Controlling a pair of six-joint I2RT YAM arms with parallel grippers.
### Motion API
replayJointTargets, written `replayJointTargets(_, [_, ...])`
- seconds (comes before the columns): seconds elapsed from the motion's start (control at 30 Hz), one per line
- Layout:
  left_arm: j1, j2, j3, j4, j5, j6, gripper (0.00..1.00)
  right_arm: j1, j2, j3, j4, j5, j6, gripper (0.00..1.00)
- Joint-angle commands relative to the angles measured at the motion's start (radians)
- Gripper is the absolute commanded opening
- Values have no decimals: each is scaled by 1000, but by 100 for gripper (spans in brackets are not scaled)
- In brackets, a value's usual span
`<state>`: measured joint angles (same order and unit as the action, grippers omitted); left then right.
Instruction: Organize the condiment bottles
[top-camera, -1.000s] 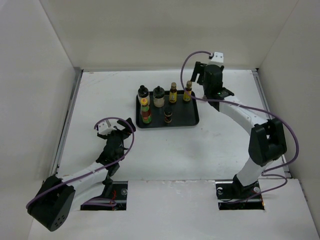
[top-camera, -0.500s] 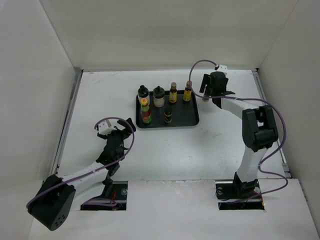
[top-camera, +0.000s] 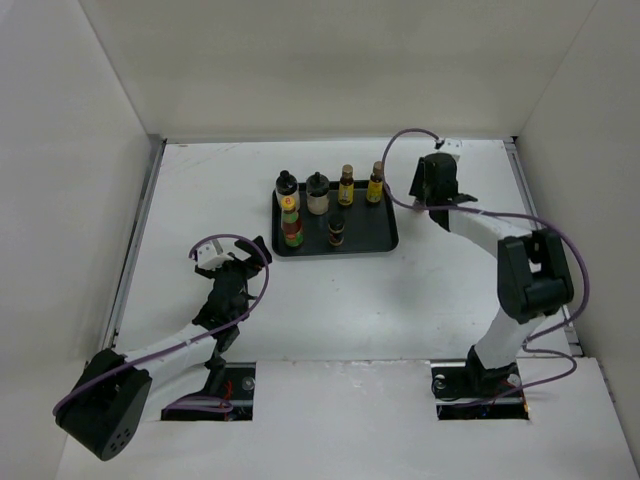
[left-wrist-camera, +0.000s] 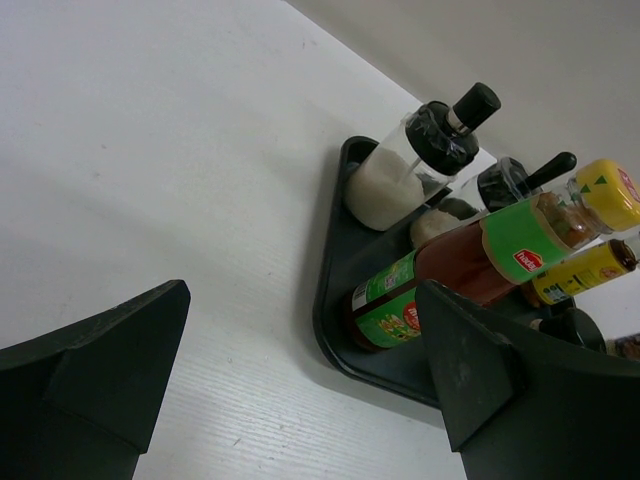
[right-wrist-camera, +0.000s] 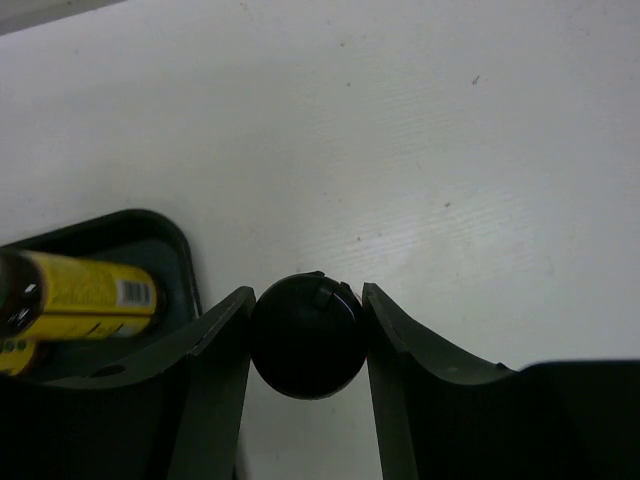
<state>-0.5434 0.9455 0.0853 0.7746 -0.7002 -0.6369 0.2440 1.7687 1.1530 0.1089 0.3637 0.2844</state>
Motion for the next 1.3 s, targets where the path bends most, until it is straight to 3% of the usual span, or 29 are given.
replayJointTargets(0.0, [6, 3, 22, 45, 8, -14, 100, 73, -185, -58, 72, 23, 18, 36])
replayJointTargets(0.17, [9, 16, 33, 38, 8, -14, 100, 192, -261, -133, 66, 15, 36, 37])
replayJointTargets(0.33, [9, -13, 30, 34, 4, -15, 100, 290, -189, -122, 97, -14, 42, 37])
replayJointTargets(0.77, [15, -7, 57, -40, -21, -12, 100, 373, -60, -128, 95, 43, 47, 43])
replayJointTargets(0.87, [17, 38, 91, -72, -45, -7, 100, 377, -83, -147, 104, 47, 53, 61])
replayJointTargets(0.97, [6, 85, 152, -176, -79, -10, 100, 375, -133, -165, 106, 49, 58, 94])
replayJointTargets(1.0, [3, 91, 168, -199, -90, -10, 100, 375, -161, -177, 109, 55, 59, 100])
replayJointTargets(1.17, [-2, 64, 191, -261, -124, -12, 100, 377, -328, -291, 167, 121, 71, 100])
replayJointTargets(1.27, [-2, 36, 202, -296, -117, -9, 100, 378, -467, -412, 218, 239, 104, 100])
